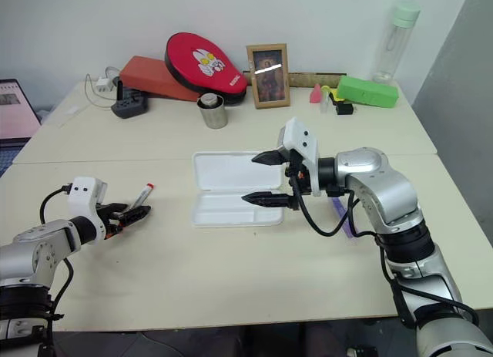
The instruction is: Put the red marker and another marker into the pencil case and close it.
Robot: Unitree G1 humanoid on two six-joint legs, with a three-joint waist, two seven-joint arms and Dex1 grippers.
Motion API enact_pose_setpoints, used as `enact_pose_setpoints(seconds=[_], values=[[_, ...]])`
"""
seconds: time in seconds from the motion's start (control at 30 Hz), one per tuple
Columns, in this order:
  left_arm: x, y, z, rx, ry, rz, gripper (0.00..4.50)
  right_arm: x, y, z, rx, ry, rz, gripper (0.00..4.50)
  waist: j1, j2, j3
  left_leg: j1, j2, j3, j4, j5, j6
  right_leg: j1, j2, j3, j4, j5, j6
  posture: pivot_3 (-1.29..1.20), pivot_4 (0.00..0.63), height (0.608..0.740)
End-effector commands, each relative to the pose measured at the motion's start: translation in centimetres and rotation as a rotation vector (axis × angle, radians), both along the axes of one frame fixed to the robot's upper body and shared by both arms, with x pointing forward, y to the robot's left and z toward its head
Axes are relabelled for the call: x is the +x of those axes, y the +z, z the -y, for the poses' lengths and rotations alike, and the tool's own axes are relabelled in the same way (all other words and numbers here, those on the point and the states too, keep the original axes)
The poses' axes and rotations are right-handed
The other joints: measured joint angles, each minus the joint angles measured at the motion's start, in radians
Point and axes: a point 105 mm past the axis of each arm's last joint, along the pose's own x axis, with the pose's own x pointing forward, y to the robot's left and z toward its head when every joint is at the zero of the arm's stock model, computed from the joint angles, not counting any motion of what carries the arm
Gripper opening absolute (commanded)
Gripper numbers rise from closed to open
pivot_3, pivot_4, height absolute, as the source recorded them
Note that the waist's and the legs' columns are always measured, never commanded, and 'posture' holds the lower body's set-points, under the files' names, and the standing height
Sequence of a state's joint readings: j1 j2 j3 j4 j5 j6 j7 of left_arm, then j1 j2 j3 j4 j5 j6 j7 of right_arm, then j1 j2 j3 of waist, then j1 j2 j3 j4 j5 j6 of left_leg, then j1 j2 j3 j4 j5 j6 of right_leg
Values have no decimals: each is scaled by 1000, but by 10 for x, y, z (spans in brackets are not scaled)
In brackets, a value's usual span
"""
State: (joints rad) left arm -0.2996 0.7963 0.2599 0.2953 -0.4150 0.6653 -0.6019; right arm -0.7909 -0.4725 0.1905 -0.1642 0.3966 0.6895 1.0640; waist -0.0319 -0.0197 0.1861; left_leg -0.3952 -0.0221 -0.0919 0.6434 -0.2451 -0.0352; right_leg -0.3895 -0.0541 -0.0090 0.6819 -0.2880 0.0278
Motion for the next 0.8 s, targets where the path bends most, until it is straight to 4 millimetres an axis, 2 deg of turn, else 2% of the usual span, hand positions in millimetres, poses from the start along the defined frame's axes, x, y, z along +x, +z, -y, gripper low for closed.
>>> enact_pose_setpoints(seconds=[0.03,0.37,0.53,0.6,0.63,0.67,0.8], values=[[-5,-11,-3,22,-8,-42,2423,-6,13,1,29,12,51,4500,0,0,0,0,0,0,0,0,0,0,0,0,0,0,0,0,150,740],[-5,-15,-3,24,-6,-45,431,-4,15,3,29,12,54,4500,1,0,0,0,0,0,0,0,0,0,0,0,0,0,0,0,150,740],[-4,-15,-4,32,-2,-39,425,-3,17,6,32,1,60,4500,1,0,0,0,0,0,0,0,0,0,-1,0,0,0,0,0,150,740],[-4,-11,-5,58,-6,-24,425,-2,20,10,39,-11,67,4500,2,0,0,0,0,0,0,0,0,0,-1,0,0,0,0,0,150,740],[-4,-8,-2,126,-55,-9,425,-1,21,13,42,-17,70,4500,2,0,0,0,0,0,0,0,0,0,-1,0,0,0,0,0,150,740],[-6,-2,10,154,-142,10,425,-2,22,16,42,-19,74,4500,2,0,0,0,0,0,0,0,0,0,-1,0,0,0,0,0,150,740],[-23,41,85,142,-586,154,424,-11,22,41,29,-23,75,4500,6,0,0,-3,0,0,0,0,0,-1,-2,1,-3,0,0,0,150,740]])
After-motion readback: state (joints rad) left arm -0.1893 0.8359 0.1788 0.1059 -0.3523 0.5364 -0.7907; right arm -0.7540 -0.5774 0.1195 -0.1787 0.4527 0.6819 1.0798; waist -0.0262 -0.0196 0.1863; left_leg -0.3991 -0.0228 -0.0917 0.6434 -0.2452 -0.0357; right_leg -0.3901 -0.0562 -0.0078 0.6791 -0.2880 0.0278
